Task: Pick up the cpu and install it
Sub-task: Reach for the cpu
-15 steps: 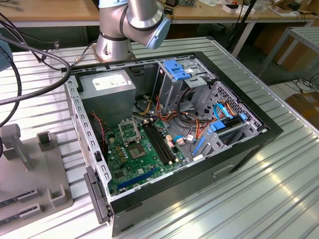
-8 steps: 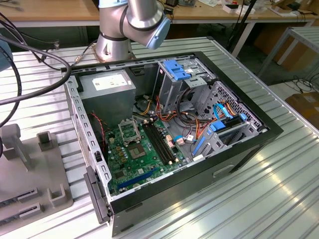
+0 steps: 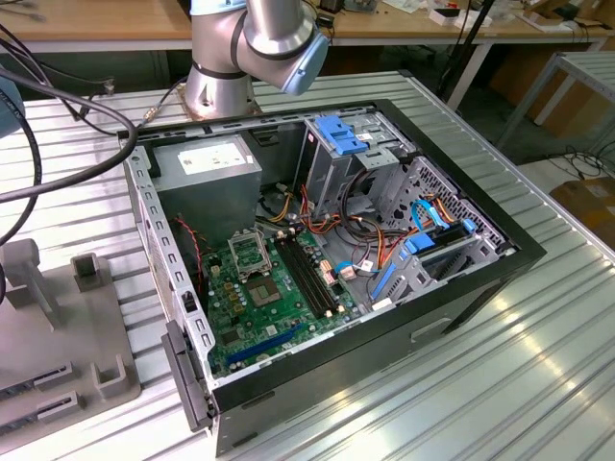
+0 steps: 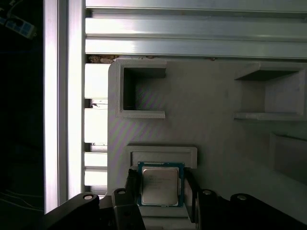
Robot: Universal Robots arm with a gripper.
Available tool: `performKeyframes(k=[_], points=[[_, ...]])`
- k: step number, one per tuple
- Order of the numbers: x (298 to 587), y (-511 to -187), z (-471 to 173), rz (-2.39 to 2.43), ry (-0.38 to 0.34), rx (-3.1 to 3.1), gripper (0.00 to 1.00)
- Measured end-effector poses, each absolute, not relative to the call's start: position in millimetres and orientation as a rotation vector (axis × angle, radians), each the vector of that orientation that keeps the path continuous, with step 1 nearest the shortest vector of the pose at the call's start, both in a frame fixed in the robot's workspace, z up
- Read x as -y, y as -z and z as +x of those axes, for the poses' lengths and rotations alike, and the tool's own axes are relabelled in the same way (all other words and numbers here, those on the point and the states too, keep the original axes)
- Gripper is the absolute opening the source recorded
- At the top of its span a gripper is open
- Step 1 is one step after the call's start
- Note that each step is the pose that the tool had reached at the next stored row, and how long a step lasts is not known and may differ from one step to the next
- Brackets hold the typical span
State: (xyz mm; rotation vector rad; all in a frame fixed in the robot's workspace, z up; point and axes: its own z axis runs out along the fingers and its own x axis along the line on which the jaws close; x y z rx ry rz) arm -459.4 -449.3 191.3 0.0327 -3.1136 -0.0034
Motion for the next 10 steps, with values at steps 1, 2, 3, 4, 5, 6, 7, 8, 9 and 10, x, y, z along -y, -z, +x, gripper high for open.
performKeyframes(k=[1,2,3,4,5,6,7,8,9,10], points=[[449.3,-191.3,-459.4,0.033,0.003,3.114,0.47],[449.3,-191.3,-459.4,0.033,0.003,3.114,0.47],[449.3,-191.3,-459.4,0.033,0.003,3.114,0.47],[449.3,-191.3,-459.4,0.033,0.003,3.114,0.47],[449.3,-191.3,-459.4,0.033,0.003,3.114,0.47],[449.3,-191.4,-459.4,0.033,0.004,3.114,0.47],[449.3,-191.8,-459.2,0.033,0.004,3.114,0.47],[449.2,-192.5,-459.2,0.033,0.004,3.114,0.47],[449.3,-193.5,-459.2,0.033,0.003,3.113,0.47],[449.3,-194.4,-459.2,0.033,0.003,3.113,0.47]])
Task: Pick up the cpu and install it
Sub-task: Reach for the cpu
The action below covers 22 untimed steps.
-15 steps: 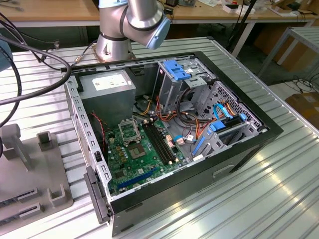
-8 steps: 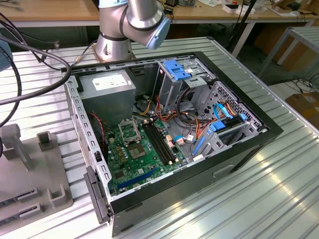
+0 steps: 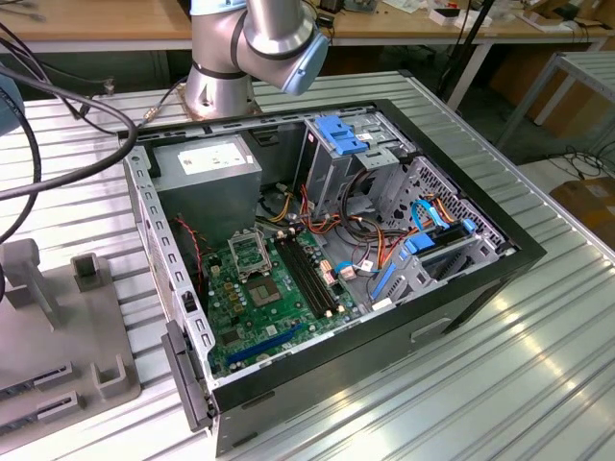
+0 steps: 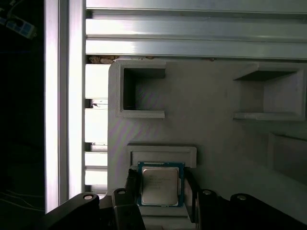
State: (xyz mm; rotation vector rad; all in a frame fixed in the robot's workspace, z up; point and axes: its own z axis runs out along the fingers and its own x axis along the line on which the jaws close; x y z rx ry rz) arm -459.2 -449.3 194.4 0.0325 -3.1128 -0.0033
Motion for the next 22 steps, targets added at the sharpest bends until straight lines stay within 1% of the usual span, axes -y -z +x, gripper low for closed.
performKeyframes(k=[14,22], points=[[449,-211,-459,0.033,0.003,3.11,0.47],[449,-213,-459,0.033,0.003,3.11,0.47]])
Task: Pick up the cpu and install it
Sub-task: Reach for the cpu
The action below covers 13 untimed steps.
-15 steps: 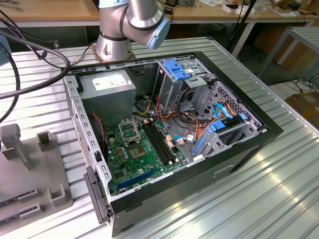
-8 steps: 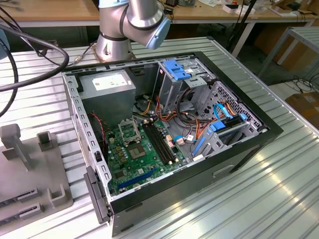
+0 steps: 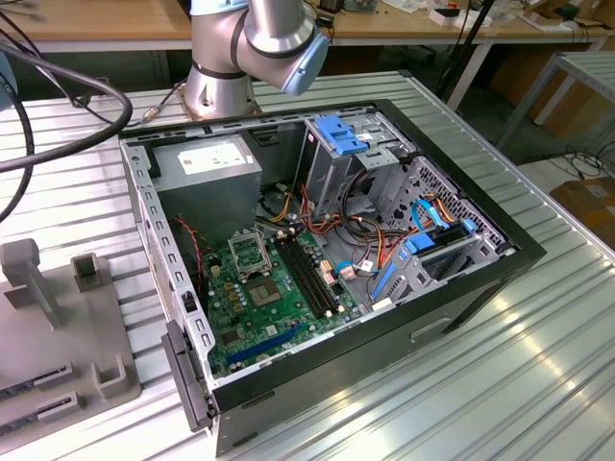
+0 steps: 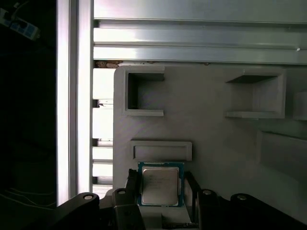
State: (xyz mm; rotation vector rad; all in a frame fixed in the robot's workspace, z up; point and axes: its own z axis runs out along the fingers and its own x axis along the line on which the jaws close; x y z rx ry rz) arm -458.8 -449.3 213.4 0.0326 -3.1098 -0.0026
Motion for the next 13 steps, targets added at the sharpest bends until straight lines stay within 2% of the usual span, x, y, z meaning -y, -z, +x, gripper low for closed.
performKeyframes(k=[13], points=[[449.3,-221.6,-458.6,0.033,0.003,3.11,0.47]])
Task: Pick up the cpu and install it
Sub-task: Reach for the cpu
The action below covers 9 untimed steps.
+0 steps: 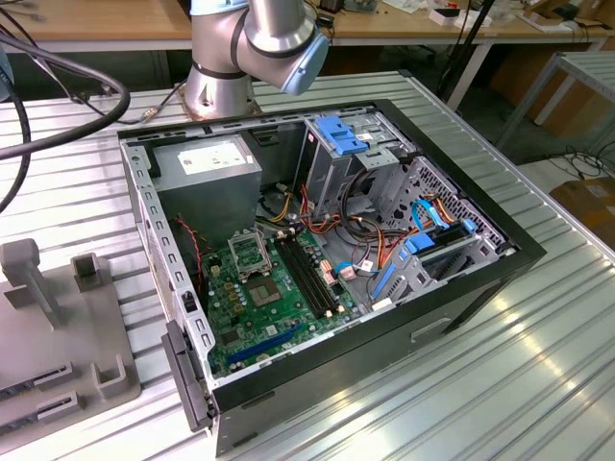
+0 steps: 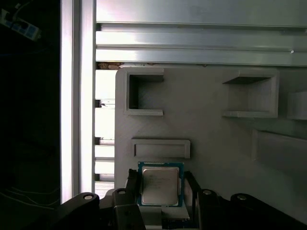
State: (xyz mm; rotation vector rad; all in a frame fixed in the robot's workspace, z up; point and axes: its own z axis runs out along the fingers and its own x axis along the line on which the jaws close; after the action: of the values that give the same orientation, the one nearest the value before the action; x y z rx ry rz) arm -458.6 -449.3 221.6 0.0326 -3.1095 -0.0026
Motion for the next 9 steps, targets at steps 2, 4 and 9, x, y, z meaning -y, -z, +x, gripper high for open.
performKeyframes(k=[2,4,9], points=[[449.3,-221.6,-458.6,0.033,0.003,3.11,0.47],[449.4,-221.6,-458.6,0.033,0.003,3.109,0.47],[449.3,-223.7,-458.5,0.033,0.002,3.109,0.47]])
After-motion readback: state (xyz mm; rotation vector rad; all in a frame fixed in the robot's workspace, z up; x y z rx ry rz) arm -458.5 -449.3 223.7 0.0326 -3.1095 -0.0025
